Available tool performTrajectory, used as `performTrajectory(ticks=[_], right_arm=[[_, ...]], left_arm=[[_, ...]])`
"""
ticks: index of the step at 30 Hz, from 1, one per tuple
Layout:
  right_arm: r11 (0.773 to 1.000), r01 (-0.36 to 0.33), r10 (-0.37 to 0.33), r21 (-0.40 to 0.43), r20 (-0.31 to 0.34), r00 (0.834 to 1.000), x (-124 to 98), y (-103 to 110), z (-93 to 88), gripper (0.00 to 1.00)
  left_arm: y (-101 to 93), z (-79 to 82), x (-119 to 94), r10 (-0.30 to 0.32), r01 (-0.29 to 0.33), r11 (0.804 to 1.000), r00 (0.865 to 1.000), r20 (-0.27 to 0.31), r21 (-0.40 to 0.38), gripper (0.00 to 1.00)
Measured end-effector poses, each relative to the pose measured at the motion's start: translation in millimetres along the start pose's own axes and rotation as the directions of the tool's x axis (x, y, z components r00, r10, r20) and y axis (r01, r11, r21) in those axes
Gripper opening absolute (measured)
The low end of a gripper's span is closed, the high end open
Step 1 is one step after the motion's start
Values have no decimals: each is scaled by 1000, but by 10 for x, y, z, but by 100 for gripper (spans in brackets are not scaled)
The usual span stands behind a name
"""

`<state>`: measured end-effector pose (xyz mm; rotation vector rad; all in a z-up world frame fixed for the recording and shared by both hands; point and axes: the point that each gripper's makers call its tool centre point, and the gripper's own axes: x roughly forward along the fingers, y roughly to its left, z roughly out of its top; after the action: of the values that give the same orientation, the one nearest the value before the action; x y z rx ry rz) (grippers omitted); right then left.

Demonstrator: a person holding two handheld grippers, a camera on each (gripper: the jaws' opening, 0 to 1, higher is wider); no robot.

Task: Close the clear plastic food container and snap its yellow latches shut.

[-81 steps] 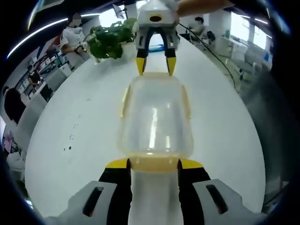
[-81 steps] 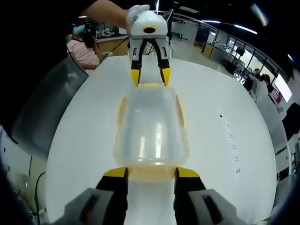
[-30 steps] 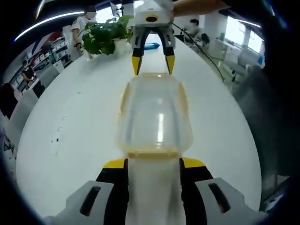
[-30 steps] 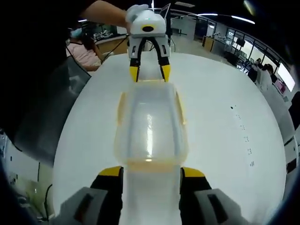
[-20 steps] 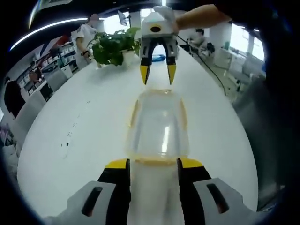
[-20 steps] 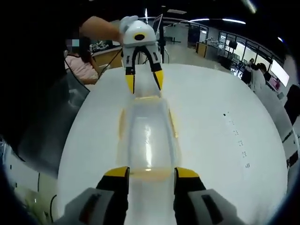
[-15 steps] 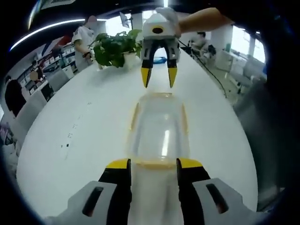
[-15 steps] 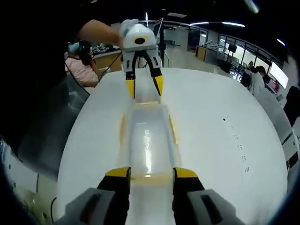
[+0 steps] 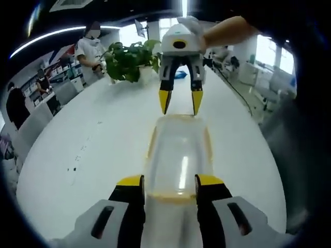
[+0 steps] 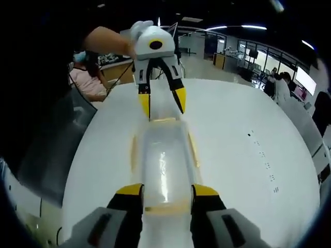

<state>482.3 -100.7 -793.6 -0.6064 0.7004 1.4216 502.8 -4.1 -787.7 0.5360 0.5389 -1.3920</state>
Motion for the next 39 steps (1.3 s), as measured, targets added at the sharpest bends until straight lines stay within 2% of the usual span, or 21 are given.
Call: performTrajectory(ticks=[14, 19, 30, 33, 36, 39], right_arm=[[1000, -14, 15, -15, 41, 999, 208, -25, 307, 34], [999, -23, 24, -25, 42, 999, 246, -28, 365, 34], [999, -29, 30, -15, 32, 999, 289, -61, 359, 35], [999, -26, 26, -22, 32, 999, 285, -68, 367, 35], [999, -25, 26, -22, 33, 999, 277, -83, 362, 35], [999, -26, 26, -23, 29, 999, 275, -100, 352, 36]], left_arm=[[-99, 312, 312, -30, 30, 1000, 997, 68, 7, 35], [-147, 394, 402, -45, 45, 999, 995, 85, 7, 35], [-154, 443, 462, -47, 47, 999, 994, 101, 0, 35], [-151, 509, 471, -47, 49, 999, 990, 130, -16, 36], [-155, 431, 532, -47, 45, 999, 995, 85, 27, 35], [-192, 439, 547, -55, 53, 998, 995, 86, 31, 36]])
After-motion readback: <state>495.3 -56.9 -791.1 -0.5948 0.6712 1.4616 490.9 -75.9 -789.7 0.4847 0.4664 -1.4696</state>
